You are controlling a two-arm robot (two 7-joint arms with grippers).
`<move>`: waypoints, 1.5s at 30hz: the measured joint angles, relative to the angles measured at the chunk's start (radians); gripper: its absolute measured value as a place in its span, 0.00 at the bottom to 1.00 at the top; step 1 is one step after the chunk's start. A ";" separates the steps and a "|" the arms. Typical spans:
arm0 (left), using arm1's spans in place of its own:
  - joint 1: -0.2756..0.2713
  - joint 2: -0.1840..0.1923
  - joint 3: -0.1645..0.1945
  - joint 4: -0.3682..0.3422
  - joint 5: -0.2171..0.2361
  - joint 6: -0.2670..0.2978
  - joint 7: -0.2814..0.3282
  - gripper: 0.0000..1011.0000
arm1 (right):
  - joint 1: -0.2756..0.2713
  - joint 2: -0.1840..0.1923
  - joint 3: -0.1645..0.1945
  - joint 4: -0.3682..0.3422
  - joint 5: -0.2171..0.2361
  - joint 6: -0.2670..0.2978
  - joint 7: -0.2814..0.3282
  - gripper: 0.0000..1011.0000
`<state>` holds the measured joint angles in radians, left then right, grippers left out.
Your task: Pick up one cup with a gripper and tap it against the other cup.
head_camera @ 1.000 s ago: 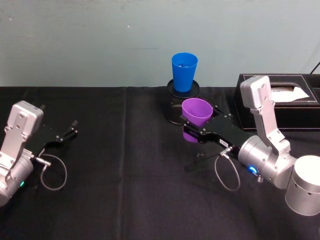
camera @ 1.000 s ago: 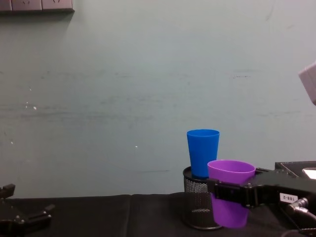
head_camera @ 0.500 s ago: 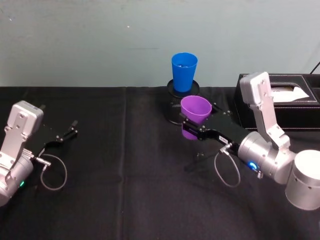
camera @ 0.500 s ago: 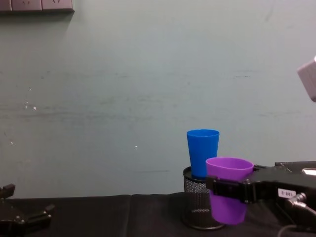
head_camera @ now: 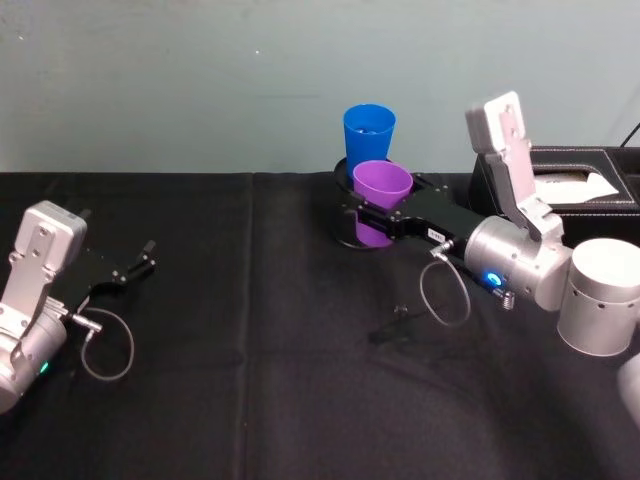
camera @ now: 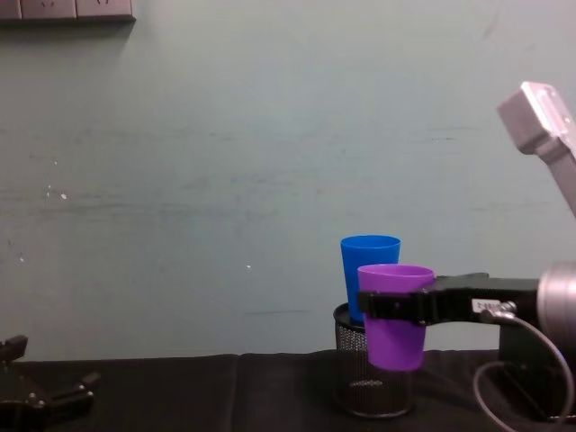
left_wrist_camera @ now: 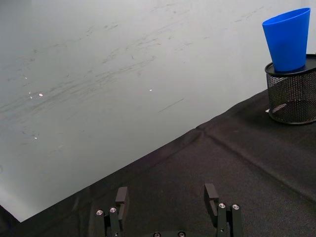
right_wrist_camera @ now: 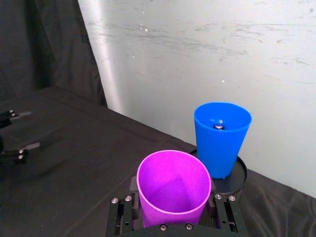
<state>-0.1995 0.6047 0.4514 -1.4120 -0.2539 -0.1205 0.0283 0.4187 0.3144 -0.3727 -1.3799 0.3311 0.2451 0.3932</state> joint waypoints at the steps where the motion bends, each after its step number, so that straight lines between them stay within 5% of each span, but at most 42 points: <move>1: 0.000 0.000 0.000 0.000 0.000 0.000 0.000 0.99 | 0.008 -0.002 -0.003 0.006 -0.001 0.004 -0.001 0.73; 16: 0.000 0.000 0.000 0.000 0.000 0.000 0.000 0.99 | 0.079 -0.046 -0.024 0.062 -0.045 0.076 -0.072 0.74; 45: 0.000 0.000 0.000 0.000 0.000 0.000 0.000 0.99 | 0.121 -0.084 0.011 0.133 -0.074 0.052 -0.085 0.74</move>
<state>-0.1996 0.6047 0.4514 -1.4119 -0.2539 -0.1205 0.0283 0.5402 0.2307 -0.3613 -1.2472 0.2573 0.2970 0.3082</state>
